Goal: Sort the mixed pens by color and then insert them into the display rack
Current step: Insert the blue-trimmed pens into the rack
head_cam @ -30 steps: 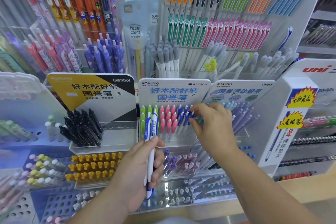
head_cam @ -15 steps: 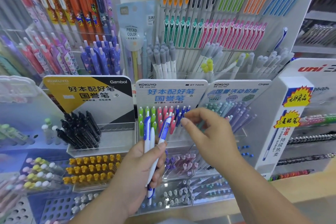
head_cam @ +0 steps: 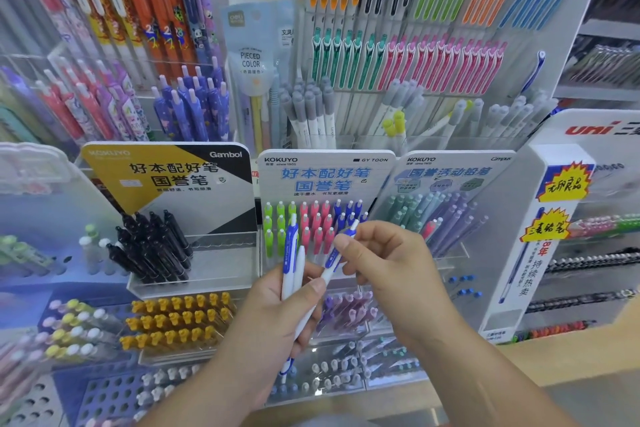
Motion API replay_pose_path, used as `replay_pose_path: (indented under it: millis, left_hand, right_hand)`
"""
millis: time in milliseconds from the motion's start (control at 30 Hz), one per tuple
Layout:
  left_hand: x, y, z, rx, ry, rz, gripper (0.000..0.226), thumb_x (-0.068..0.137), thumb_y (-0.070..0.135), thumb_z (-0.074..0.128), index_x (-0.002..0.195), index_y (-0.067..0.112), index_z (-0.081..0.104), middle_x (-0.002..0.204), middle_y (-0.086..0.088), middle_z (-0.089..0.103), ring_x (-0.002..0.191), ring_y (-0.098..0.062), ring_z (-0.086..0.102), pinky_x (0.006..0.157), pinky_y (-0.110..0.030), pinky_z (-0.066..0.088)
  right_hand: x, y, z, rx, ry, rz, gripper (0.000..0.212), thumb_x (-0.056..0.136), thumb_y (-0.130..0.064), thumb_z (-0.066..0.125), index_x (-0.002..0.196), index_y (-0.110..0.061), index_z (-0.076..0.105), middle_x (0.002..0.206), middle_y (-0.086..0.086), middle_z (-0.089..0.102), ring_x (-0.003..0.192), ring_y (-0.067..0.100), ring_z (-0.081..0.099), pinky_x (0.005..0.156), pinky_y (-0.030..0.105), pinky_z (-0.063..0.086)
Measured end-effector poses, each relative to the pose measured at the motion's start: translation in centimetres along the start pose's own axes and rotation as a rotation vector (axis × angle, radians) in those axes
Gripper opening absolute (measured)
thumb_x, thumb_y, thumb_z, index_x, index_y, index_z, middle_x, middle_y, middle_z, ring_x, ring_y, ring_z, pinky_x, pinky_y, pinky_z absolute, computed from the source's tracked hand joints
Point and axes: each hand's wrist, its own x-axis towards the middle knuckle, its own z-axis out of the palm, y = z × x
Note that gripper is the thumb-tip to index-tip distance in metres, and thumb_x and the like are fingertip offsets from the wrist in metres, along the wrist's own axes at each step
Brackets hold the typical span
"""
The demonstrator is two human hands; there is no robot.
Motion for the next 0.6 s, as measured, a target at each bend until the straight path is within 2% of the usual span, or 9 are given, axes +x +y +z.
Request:
replay_pose_path:
  millis: [67, 133, 233, 300, 367, 467, 600]
  left_hand:
    - [0.0, 0.0, -0.1, 0.0, 0.023, -0.008, 0.009, 0.095, 0.023, 0.062, 0.088, 0.024, 0.068, 0.063, -0.004, 0.052, 0.048, -0.016, 0.036, 0.046, -0.028, 0.028]
    - [0.1, -0.2, -0.5, -0.047, 0.038, -0.051, 0.016, 0.097, 0.029, 0.058, 0.091, 0.022, 0.07, 0.067, -0.008, 0.055, 0.048, -0.016, 0.037, 0.045, -0.026, 0.027]
    - [0.2, -0.3, -1.2, -0.147, 0.058, -0.088, 0.028, 0.101, 0.031, 0.048, 0.096, 0.013, 0.07, 0.07, -0.013, 0.054, 0.048, -0.018, 0.035, 0.044, -0.025, 0.025]
    - [0.2, -0.4, -1.4, -0.183, 0.079, -0.087, 0.029, 0.102, 0.03, 0.046, 0.101, 0.01, 0.068, 0.07, -0.014, 0.052, 0.047, -0.019, 0.035, 0.044, -0.025, 0.024]
    - [0.2, -0.5, -1.5, -0.187, 0.091, -0.085, 0.027, 0.103, 0.029, 0.046, 0.105, 0.009, 0.065, 0.07, -0.014, 0.052, 0.047, -0.019, 0.034, 0.045, -0.025, 0.023]
    - [0.1, -0.5, -1.5, -0.186, 0.088, -0.088, 0.026, 0.104, 0.027, 0.045, 0.108, 0.007, 0.061, 0.07, -0.014, 0.051, 0.046, -0.018, 0.033, 0.044, -0.024, 0.023]
    - [-0.1, -0.3, -1.6, -0.195, 0.072, -0.095, 0.025, 0.103, 0.025, 0.046, 0.107, 0.003, 0.056, 0.069, -0.015, 0.052, 0.046, -0.019, 0.032, 0.041, -0.022, 0.024]
  right_hand:
    - [0.0, 0.1, 0.0, -0.005, -0.003, -0.006, 0.008, 0.088, -0.018, 0.072, 0.086, -0.01, 0.072, 0.064, -0.003, 0.066, 0.059, 0.009, 0.059, 0.059, 0.023, 0.048]
    - [0.2, -0.1, -0.5, 0.013, 0.029, -0.035, 0.008, 0.091, -0.014, 0.068, 0.095, -0.009, 0.072, 0.069, 0.0, 0.07, 0.062, 0.009, 0.063, 0.061, 0.023, 0.05]
    - [1.0, -0.8, -1.7, -0.015, 0.148, -0.164, 0.015, 0.092, -0.009, 0.066, 0.107, -0.014, 0.068, 0.078, 0.004, 0.073, 0.073, 0.012, 0.068, 0.069, 0.025, 0.054]
    - [1.5, -1.1, -2.6, -0.142, 0.214, -0.285, 0.021, 0.093, -0.011, 0.067, 0.111, -0.019, 0.063, 0.079, 0.003, 0.07, 0.075, 0.011, 0.065, 0.072, 0.024, 0.053]
    - [2.0, -1.1, -3.1, -0.299, 0.232, -0.368, 0.024, 0.092, -0.013, 0.068, 0.113, -0.023, 0.06, 0.08, -0.006, 0.068, 0.075, 0.007, 0.063, 0.071, 0.016, 0.048]
    - [2.5, -0.3, -3.0, -0.466, 0.214, -0.385, 0.023, 0.092, -0.017, 0.069, 0.109, -0.028, 0.058, 0.084, -0.013, 0.068, 0.076, 0.005, 0.062, 0.071, 0.014, 0.048]
    - [3.1, 1.6, -2.3, -0.594, 0.176, -0.353, 0.021, 0.093, -0.023, 0.068, 0.109, -0.031, 0.057, 0.093, -0.01, 0.07, 0.076, 0.002, 0.061, 0.067, 0.011, 0.047]
